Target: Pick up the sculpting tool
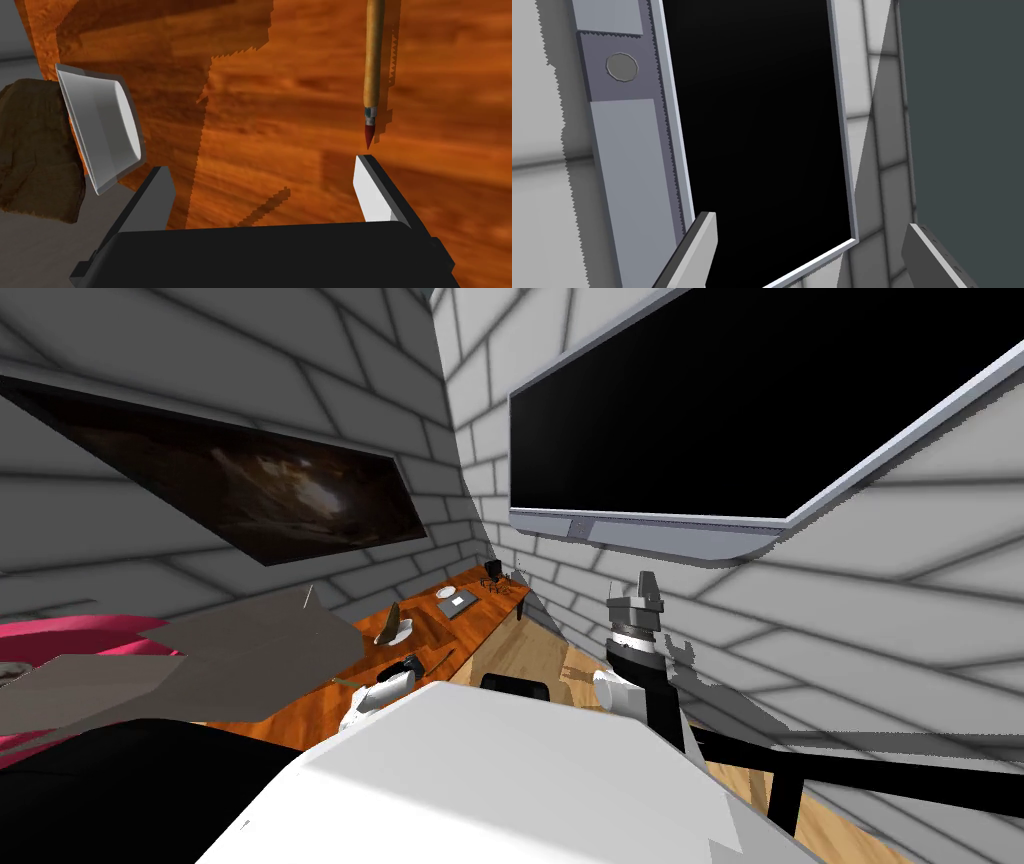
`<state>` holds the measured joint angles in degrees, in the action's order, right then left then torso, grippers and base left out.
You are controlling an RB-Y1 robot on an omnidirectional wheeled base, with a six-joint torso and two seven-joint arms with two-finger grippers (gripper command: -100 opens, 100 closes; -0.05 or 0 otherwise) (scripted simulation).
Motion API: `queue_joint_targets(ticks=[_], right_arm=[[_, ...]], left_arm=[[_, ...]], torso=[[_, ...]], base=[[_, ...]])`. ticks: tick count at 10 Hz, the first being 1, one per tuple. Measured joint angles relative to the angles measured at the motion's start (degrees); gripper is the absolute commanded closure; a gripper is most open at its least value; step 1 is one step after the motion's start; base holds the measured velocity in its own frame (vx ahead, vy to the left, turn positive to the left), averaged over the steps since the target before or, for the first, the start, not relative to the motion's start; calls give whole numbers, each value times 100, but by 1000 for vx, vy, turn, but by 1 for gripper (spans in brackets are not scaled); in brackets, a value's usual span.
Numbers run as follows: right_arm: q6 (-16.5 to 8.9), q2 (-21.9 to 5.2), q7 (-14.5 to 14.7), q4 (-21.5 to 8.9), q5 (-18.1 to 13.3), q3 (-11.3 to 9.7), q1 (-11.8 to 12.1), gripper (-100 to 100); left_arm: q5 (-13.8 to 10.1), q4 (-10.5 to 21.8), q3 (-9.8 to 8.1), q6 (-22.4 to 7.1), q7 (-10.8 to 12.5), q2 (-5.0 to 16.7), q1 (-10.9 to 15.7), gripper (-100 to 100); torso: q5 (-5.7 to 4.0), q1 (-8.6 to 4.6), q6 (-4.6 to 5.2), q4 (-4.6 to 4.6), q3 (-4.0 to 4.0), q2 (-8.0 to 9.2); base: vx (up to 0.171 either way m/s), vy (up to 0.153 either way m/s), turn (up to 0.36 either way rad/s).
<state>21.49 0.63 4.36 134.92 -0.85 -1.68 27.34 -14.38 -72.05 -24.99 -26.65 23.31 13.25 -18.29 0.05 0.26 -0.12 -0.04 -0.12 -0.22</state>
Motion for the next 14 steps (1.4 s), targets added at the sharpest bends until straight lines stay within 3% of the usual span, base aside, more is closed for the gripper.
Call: queue_joint_targets(ticks=[4, 5, 14], right_arm=[[0, 0, 0, 0, 0, 0, 0, 0], [0, 0, 0, 0, 0, 0, -1, 0], [0, 0, 0, 0, 0, 1, 0, 0]], left_arm=[[-282, 762, -67, -400, 166, 115, 238, -100], [-297, 773, -99, -582, 245, 60, 180, -100], [-1039, 2526, -172, -1566, 663, 462, 752, -100]], torso=[[0, -1, 0, -1, -2, -4], [0, -2, 3, 0, -1, -1], [2, 8, -1, -2, -5, -8]], base=[[11, 40, -216], [5, 43, -128], [12, 58, -225]])
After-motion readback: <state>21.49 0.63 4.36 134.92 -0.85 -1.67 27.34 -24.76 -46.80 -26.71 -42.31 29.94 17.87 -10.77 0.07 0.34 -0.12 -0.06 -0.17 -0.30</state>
